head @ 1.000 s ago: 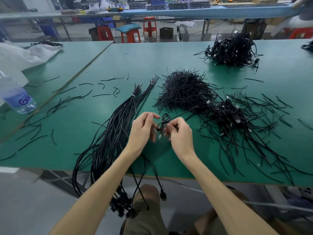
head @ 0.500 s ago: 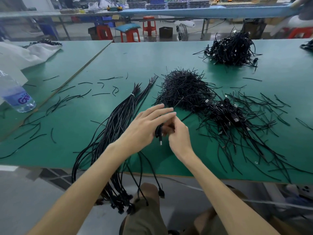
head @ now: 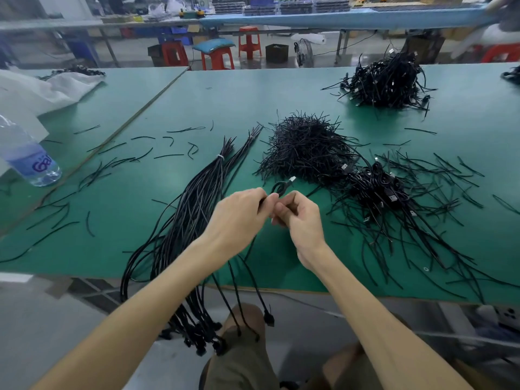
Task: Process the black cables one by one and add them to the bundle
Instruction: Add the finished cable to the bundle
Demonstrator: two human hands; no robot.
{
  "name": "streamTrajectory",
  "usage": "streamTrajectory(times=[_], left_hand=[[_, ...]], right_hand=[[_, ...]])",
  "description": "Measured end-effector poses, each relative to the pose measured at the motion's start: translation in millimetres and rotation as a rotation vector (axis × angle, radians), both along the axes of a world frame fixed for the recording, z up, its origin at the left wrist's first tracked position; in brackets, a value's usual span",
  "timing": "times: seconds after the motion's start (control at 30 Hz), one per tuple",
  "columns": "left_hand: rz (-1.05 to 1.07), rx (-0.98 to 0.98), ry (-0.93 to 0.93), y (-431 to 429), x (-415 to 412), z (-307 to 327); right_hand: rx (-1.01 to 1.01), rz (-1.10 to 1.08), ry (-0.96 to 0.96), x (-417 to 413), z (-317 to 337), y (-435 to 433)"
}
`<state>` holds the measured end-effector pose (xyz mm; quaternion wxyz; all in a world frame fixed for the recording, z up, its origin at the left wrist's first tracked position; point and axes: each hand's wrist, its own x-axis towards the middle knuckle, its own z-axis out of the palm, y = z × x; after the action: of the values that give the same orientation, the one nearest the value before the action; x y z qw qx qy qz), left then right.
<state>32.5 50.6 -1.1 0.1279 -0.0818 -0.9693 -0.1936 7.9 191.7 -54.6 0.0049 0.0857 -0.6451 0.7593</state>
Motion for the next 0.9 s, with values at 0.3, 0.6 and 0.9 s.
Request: streamTrajectory(times=[0.3, 0.6, 0.9], left_hand=[[-0.104, 0.593, -0.654, -12, -10, 30], [-0.428, 0.626, -0.657, -26, -6, 22], [-0.211, 0.058, -0.135, -32, -16, 9]], right_hand=[[0.096, -0.031, 0.002, -2, -5, -2], [0.104, -0.023, 0.004, -3, -5, 0], [0.154, 0.03, -0.022, -2, -3, -3]])
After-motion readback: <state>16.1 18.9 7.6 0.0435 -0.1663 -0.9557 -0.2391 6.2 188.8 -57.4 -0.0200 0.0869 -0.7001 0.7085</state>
